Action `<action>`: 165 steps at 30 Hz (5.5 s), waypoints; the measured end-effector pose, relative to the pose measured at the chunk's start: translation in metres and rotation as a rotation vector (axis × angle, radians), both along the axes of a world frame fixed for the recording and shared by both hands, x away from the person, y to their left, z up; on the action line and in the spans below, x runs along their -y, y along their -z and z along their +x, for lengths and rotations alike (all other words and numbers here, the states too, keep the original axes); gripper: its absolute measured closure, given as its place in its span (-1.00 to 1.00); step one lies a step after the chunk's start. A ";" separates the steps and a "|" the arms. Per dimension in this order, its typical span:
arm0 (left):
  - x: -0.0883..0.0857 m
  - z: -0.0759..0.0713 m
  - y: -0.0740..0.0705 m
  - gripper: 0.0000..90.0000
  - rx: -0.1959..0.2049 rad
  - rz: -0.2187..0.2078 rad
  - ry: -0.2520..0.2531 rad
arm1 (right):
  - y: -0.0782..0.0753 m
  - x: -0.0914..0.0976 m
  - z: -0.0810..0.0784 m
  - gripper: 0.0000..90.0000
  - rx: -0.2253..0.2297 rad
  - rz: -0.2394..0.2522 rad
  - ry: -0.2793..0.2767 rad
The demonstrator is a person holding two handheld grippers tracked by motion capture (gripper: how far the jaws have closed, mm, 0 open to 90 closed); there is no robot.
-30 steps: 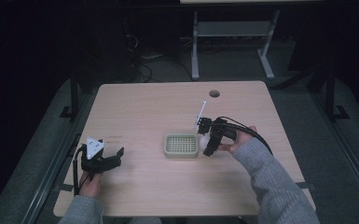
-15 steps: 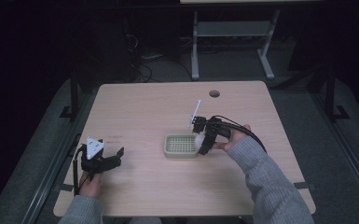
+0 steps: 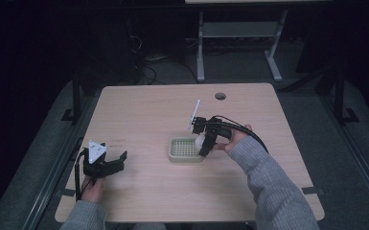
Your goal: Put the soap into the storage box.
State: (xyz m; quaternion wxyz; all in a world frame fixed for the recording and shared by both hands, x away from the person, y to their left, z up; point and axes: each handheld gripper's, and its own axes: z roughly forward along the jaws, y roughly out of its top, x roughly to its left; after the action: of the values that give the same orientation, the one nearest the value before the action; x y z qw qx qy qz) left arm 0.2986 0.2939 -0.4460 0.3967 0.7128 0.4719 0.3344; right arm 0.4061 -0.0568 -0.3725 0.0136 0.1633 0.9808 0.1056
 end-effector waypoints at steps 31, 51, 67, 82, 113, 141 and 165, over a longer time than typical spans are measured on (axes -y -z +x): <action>-0.001 0.000 0.000 -0.71 0.005 -0.006 -0.002 | 0.002 -0.036 0.011 -0.47 0.003 0.002 -0.053; -0.001 0.000 -0.001 -0.72 0.007 -0.004 -0.005 | 0.015 -0.055 0.019 -0.47 -0.005 -0.008 -0.057; -0.002 0.000 -0.001 -0.72 0.005 -0.003 -0.007 | 0.028 -0.061 0.024 -0.47 -0.008 -0.029 -0.054; -0.002 0.000 -0.001 -0.71 0.005 -0.004 -0.006 | 0.037 -0.066 0.025 -0.47 -0.005 -0.050 -0.061; -0.002 0.001 -0.001 -0.71 0.012 -0.009 -0.010 | 0.041 -0.067 0.026 -0.47 -0.008 -0.067 -0.063; -0.004 0.001 -0.001 -0.72 0.005 -0.005 -0.024 | 0.040 -0.071 0.028 -0.49 -0.026 -0.067 -0.076; -0.004 0.001 -0.001 -0.72 0.006 -0.005 -0.021 | 0.027 -0.063 0.028 -0.58 -0.024 -0.004 -0.052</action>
State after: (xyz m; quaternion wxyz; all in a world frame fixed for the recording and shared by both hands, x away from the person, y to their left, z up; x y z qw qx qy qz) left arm 0.2994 0.2977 -0.4452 0.3965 0.7057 0.4789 0.3397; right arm 0.4339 0.0066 -0.3993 -0.0007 0.1389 0.9851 0.1017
